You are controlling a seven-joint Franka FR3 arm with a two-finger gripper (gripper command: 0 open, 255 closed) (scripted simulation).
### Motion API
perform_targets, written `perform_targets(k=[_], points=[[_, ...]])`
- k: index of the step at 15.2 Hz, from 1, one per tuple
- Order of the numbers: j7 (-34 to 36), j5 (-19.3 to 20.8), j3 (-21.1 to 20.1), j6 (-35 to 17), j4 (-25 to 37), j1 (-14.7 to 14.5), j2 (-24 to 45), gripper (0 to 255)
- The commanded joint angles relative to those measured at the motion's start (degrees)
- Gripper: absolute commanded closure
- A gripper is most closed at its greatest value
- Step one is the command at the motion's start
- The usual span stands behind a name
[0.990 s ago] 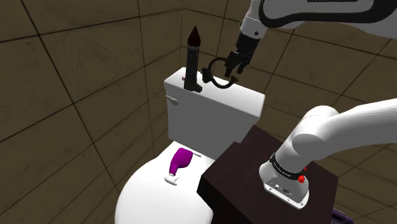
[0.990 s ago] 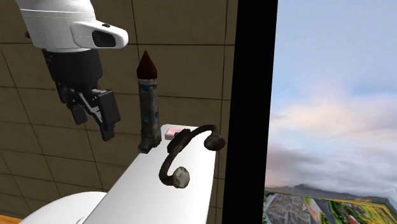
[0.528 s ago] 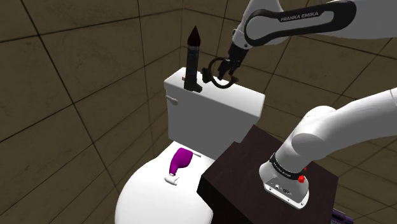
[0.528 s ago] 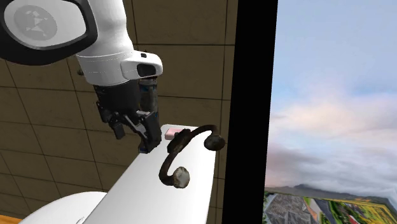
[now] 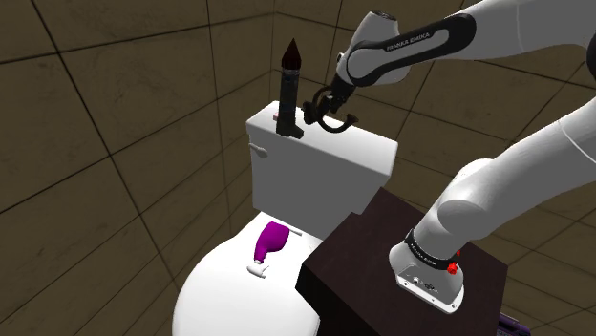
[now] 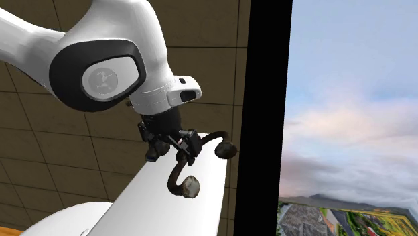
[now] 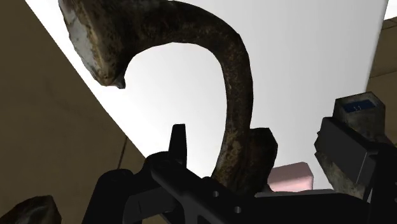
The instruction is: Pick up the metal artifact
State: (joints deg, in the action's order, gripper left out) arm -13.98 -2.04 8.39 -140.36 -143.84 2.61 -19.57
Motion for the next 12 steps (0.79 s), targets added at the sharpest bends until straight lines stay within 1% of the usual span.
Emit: perform_targets(k=[1, 5, 7, 8, 12], points=[[-0.5, -0.2, 0.3, -2.1, -0.8, -0.1, 1.0, 0], [-1.1, -0.7, 0.6, -5.6, -2.5, -0.3, 2.9, 0], [-1.2, -0.8, 0.6, -6.1, -2.7, -0.4, 3.2, 0], [-1.3, -0.9, 0.7, -6.1, -2.6, -0.4, 3.3, 255], [-1.3, -0.9, 0.7, -6.1, -2.6, -0.4, 3.3, 255]])
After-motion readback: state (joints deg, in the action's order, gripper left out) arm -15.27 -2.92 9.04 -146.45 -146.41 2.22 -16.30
